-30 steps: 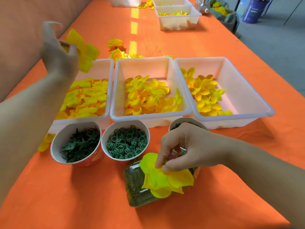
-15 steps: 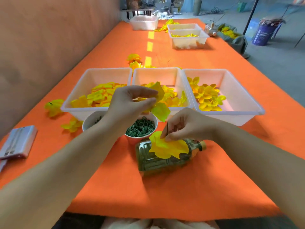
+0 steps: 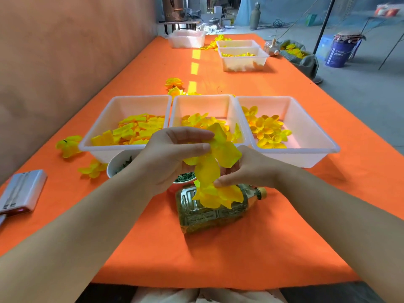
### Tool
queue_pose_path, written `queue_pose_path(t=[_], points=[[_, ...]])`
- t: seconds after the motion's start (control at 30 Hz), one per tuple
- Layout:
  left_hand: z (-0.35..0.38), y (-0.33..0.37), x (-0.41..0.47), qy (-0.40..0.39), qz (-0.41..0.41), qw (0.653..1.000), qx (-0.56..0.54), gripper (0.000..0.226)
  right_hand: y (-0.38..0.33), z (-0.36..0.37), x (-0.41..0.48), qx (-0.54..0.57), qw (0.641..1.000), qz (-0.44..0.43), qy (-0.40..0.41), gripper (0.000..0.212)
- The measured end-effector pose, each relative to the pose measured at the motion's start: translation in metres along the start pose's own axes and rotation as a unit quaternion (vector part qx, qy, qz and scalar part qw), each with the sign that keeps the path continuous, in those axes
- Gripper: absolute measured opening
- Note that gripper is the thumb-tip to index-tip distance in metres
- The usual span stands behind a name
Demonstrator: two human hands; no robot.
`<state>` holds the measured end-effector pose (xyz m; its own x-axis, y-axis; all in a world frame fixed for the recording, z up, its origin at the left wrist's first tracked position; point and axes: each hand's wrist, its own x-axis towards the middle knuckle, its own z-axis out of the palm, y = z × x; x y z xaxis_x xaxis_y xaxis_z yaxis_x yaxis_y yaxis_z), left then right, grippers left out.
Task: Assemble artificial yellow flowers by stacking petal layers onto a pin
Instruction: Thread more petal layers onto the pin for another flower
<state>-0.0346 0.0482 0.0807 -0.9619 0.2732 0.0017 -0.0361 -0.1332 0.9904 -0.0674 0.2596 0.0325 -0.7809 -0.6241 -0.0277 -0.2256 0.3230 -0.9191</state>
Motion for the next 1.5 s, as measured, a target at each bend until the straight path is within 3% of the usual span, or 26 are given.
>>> queue_pose_path(t=[0.07,0.2,0.37,0.5,0.6,0.8,0.93,1.1,1.27,1.4,1.5], points=[[0.001,-0.002,0.001,-0.023,-0.039,0.999,-0.007,0.028,-0.001,-0.001,0.0,-0.027,0.999,0.033,0.031,0.033],[0.008,-0.01,0.004,-0.009,-0.044,0.998,0.049,0.028,0.001,-0.001,0.004,-0.074,0.997,-0.01,0.007,0.012],[0.007,-0.017,0.004,-0.028,-0.053,0.998,0.021,0.015,0.004,-0.002,0.003,-0.083,0.997,-0.005,0.005,0.022],[0.004,-0.019,0.002,-0.03,-0.045,0.998,0.039,0.019,0.004,-0.002,0.004,-0.092,0.996,0.003,0.01,0.03],[0.001,-0.021,0.001,-0.027,-0.035,0.995,0.089,0.024,0.006,-0.002,0.004,-0.097,0.995,0.0,0.015,0.019],[0.005,-0.027,-0.005,0.015,-0.012,0.981,0.195,0.017,0.007,0.0,0.005,-0.107,0.994,0.019,0.028,0.014],[0.009,-0.031,-0.007,0.079,0.028,0.95,0.3,0.011,0.013,-0.002,0.005,-0.087,0.995,0.036,0.033,0.02],[0.019,-0.034,-0.013,0.123,0.071,0.919,0.368,0.013,0.012,0.003,0.001,-0.046,0.998,0.0,0.033,0.006],[0.019,-0.035,-0.015,0.125,0.078,0.909,0.389,0.013,0.006,-0.008,-0.002,0.018,0.998,-0.028,-0.056,0.025],[0.021,-0.035,-0.015,0.134,0.091,0.899,0.407,0.015,0.007,-0.008,-0.001,0.056,0.995,-0.04,-0.074,0.043],[0.024,-0.039,-0.017,0.144,0.103,0.897,0.406,0.019,0.011,-0.008,0.002,0.059,0.995,-0.03,-0.072,0.039]])
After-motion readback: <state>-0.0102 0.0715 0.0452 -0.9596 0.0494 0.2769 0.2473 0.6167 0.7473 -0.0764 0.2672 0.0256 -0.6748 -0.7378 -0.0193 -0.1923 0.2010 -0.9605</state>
